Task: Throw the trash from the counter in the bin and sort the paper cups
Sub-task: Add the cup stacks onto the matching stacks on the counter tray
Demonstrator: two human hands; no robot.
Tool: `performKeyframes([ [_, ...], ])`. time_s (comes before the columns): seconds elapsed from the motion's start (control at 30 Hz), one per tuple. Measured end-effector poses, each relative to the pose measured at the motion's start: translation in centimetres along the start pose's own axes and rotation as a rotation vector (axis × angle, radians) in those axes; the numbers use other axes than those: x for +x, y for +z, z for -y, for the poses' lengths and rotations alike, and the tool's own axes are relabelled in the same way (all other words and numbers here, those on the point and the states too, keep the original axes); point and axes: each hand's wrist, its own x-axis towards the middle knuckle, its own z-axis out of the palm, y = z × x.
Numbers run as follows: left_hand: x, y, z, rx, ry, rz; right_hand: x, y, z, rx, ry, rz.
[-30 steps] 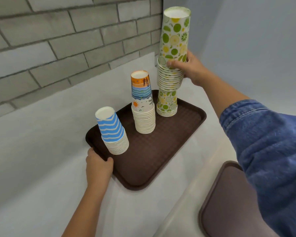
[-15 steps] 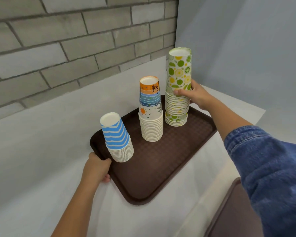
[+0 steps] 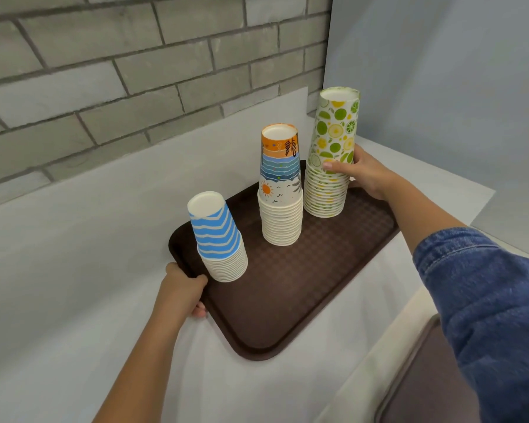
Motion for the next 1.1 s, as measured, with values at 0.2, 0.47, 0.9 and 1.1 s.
performKeyframes([
  [0.2,0.0,-0.1,0.2,-0.010,0.007,0.010,-0.8,-1.4,0.2,-0.109,-0.017,-0.069],
  [0.47,-1.7,-1.0,0.2,0.103,0.034,0.016,-5.8,-0.7,-0.4,-0.161,-0.014,-0.236],
  [0.9,-10.2,-4.7,4.3,0.228,0.129,-0.076,-17.2,8.4,-4.0,-0.210,-0.237,-0.393],
  [1.1,-13.3,-8.0,7.2,0.228,0.133,-0.071,-19.3,15.2,-0.7,-0.381,-0.357,-0.142],
])
